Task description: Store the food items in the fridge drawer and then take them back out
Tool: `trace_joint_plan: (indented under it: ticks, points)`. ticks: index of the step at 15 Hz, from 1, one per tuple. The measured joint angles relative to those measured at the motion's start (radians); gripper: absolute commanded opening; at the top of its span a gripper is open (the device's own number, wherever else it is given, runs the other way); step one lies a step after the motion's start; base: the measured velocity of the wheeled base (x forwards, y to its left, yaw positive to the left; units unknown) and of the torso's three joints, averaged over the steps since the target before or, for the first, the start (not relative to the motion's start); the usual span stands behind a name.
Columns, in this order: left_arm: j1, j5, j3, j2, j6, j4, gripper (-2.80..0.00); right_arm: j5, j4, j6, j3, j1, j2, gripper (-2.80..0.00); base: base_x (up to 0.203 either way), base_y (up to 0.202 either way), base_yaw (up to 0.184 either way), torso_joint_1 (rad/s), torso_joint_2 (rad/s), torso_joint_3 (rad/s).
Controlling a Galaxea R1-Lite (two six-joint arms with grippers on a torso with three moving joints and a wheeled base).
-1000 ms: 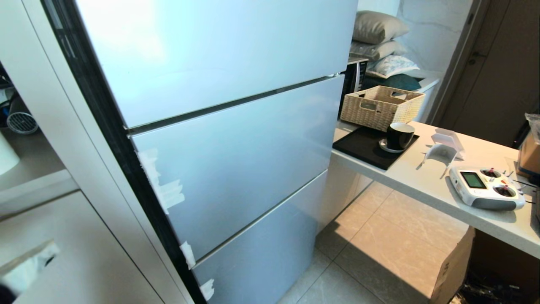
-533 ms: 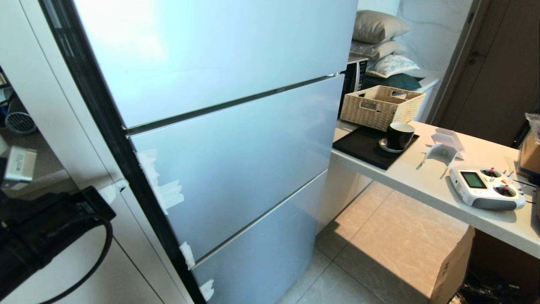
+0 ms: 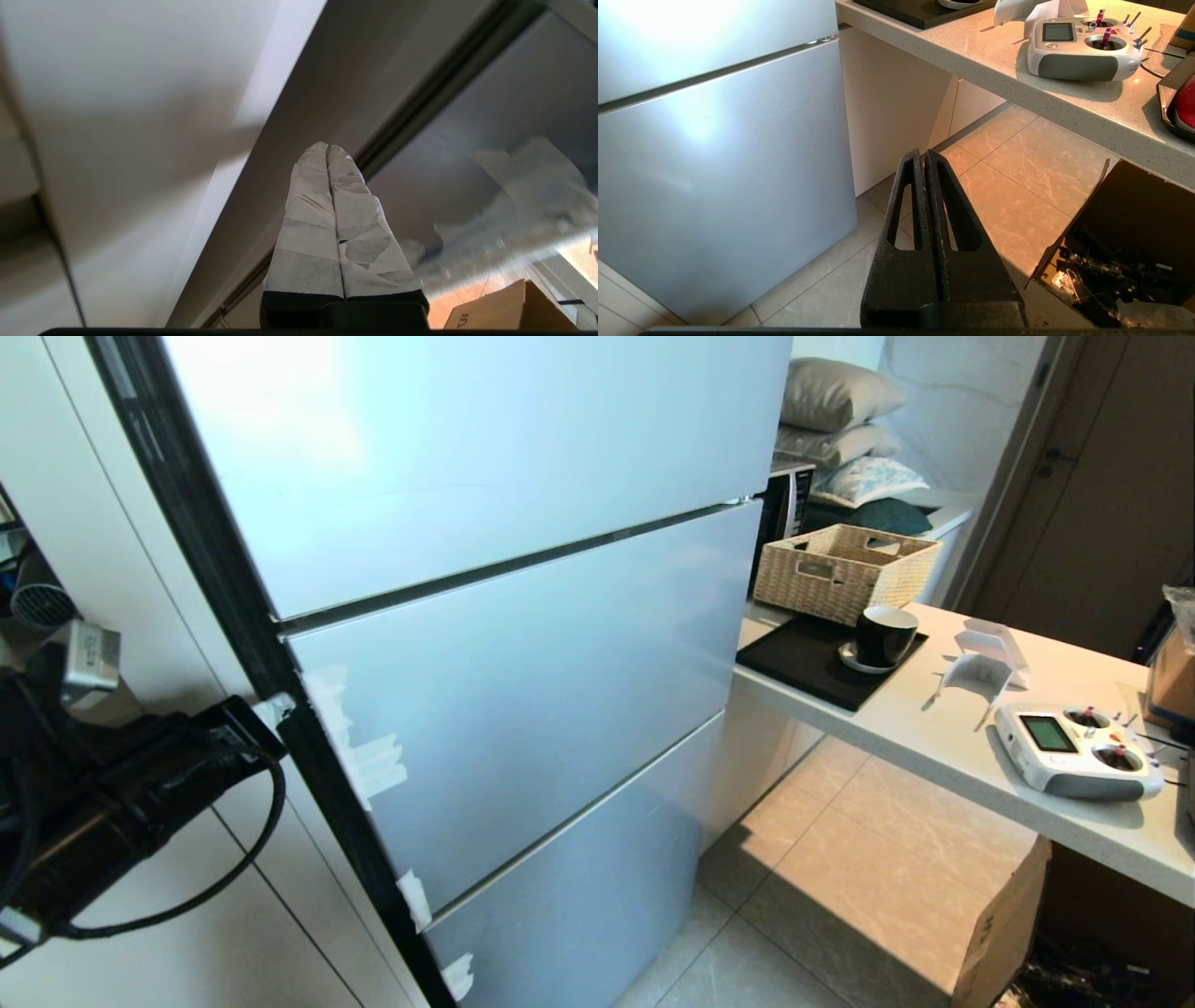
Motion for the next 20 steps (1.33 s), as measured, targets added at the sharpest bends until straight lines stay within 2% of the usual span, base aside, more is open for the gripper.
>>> trace_joint_plan:
  ticks: [4,7,14,20]
  points:
    - [-0.015,-0.012,-0.003,0.017,-0.019,-0.001,-2.80,0.000,0.000,0.000,0.000,0.000,0.000,-2.80,0.000,0.000,0.000,0.000,0.00,0.000]
    - [-0.029,-0.018,0.003,0.018,-0.063,-0.001,-2.80,0.000,0.000,0.000,0.000,0.000,0.000,-2.80,0.000,0.000,0.000,0.000,0.00,0.000]
    - [-0.083,-0.070,0.072,-0.027,-0.066,-0.001,-2.80,0.000,0.000,0.000,0.000,0.000,0.000,-2.80,0.000,0.000,0.000,0.000,0.00,0.000]
    - [-0.122,-0.069,0.092,-0.045,-0.068,-0.004,-2.80,0.000,0.000,0.000,0.000,0.000,0.000,-2.80,0.000,0.000,0.000,0.000,0.00,0.000]
